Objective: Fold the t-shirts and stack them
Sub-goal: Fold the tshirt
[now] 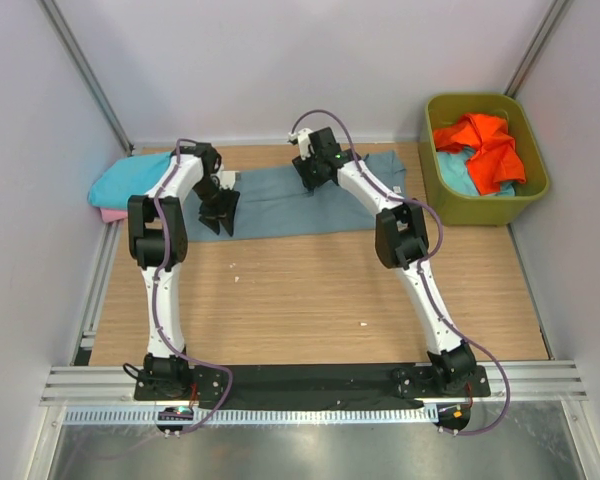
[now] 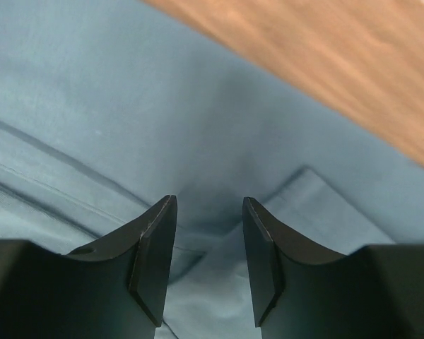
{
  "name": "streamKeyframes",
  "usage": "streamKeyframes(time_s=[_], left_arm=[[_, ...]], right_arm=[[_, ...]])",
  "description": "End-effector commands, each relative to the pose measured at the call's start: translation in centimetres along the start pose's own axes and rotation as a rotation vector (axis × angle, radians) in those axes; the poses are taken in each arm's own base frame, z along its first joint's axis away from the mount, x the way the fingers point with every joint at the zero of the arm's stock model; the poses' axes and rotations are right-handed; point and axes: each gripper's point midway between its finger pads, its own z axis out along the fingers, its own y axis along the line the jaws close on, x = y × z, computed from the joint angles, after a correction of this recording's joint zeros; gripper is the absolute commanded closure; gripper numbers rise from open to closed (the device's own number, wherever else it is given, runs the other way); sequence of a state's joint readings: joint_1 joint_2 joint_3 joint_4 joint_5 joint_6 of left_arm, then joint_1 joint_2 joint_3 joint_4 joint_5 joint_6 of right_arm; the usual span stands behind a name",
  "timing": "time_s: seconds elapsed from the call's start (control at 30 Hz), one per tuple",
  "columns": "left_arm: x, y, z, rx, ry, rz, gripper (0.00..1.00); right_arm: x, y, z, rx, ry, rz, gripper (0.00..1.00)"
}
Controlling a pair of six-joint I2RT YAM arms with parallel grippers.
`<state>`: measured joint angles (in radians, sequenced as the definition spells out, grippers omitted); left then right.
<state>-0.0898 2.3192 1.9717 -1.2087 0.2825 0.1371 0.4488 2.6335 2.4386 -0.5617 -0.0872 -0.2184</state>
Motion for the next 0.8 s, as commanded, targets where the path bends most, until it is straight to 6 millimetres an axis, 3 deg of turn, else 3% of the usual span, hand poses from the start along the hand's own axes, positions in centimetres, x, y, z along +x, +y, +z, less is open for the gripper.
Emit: streamKeyframes(time_s=[0.0,0.3,0.47,0.77], left_arm=[[-0.3,-1.6,-2.3,0.039,-0.052,0.002,0.52],[-0.4,-1.9,-2.1,0.073,-0.056,-0.016,0.52],[-0.7,-1.8,-1.9,0.088,-0.063,-0.029,0.52],[-0.8,-1.5,-1.8,0.104,-0.067,-0.045,0.53]], right_arm=[[-3.2,-0.1,-0.7,0.044,-0.079,-0.044,0.52],[-3.9,-0.7,-1.3,0.087,-0.092,-0.076,0.53],[-3.9,-2.7,-2.2,0.192,-0.077,-0.109,0.54],[-2.0,-2.9,-1.5,0.231,-0.018,-0.147,0.55]])
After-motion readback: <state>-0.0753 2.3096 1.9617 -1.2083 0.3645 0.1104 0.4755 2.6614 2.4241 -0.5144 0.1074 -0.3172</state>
